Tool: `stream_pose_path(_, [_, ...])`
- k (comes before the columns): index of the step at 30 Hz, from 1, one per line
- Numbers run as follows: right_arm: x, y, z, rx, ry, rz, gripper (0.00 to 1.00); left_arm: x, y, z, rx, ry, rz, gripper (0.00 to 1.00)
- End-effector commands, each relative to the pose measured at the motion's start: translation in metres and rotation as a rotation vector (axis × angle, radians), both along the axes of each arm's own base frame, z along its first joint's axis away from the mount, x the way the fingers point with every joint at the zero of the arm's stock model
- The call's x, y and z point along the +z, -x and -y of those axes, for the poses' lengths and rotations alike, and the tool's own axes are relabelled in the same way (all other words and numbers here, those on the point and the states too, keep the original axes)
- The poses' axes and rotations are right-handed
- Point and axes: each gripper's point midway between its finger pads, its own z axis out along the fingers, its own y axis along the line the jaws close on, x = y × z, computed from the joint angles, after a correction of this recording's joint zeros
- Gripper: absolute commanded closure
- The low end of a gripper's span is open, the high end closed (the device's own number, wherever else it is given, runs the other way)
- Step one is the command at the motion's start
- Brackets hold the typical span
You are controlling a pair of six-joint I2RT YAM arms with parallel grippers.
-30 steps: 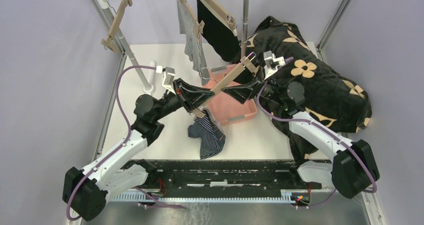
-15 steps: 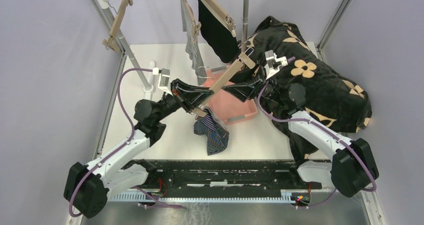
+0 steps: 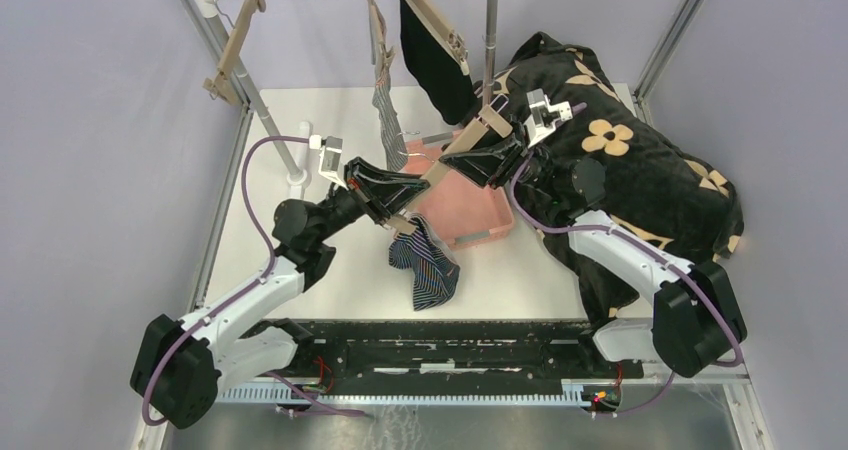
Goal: Remove the underwear clipped to the hanger
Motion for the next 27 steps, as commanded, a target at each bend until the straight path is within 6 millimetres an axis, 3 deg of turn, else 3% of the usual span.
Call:
stream_pose_path(1, [0.027,0.008,0.001,0.029,-0.041,0.08,0.7,0.022,0.006,-0.003,-0.005,0.076,0.048,0.97])
stream_pose_path(2, [0.025,0.007,-0.001,0.031,-0.033,0.074,0.9,0.023,0.006,-0.003,-0.004,0.078,0.049,0.97])
stream_pose_path(3, [0.023,0.005,-0.001,0.026,-0.027,0.064,0.98,0.022,0.006,-0.003,-0.005,0.077,0.048,0.97])
stream_pose_path(5, [0.022,0.006,0.0,0.018,-0.025,0.074,0.99,0.022,0.005,-0.002,-0.007,0.077,0.046,0.97])
stream_pose_path(10, [0.019,0.006,0.006,-0.043,-0.018,0.077,0.99,0.013,0.003,0.0,0.012,0.008,0.054,0.78])
stream_pose_path(11, [0.02,0.007,0.007,-0.046,-0.015,0.079,0.99,0.012,0.003,-0.001,0.02,-0.006,0.06,0.6])
stream_pose_path(12, [0.022,0.008,0.008,-0.048,-0.014,0.083,0.99,0.012,0.004,-0.002,0.029,-0.016,0.07,0.31])
stream_pose_path(13, [0.022,0.009,0.008,-0.046,-0.012,0.083,0.99,0.012,0.004,-0.003,0.039,-0.03,0.081,0.12])
stream_pose_path(14, [0.023,0.011,0.009,-0.044,-0.011,0.088,0.99,0.011,0.004,-0.004,0.052,-0.044,0.09,0.02])
stream_pose_path(24, [0.031,0.021,0.013,-0.031,-0.023,0.097,0.99,-0.022,-0.017,-0.038,0.321,-0.213,0.018,0.0])
stream_pose_path(27, [0.034,0.025,0.015,-0.025,-0.027,0.105,0.99,-0.029,-0.015,-0.04,0.328,-0.226,0.019,0.07])
